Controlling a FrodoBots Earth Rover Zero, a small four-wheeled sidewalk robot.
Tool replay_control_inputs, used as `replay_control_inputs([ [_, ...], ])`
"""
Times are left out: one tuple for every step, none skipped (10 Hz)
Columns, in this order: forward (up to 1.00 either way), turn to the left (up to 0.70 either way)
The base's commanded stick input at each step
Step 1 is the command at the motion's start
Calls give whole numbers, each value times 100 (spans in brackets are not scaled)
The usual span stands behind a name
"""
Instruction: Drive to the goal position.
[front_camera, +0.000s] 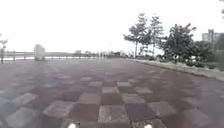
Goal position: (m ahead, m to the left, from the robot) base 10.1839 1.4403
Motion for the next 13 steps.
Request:
replay_control_inputs([
  [85, 1],
  [85, 1],
  [85, 1],
  [85, 1],
  [85, 1],
  [85, 1],
  [85, 0],
  [85, -6],
  [85, -12],
  [85, -11],
  [85, 0],
  [85, 1],
  [85, 1],
])
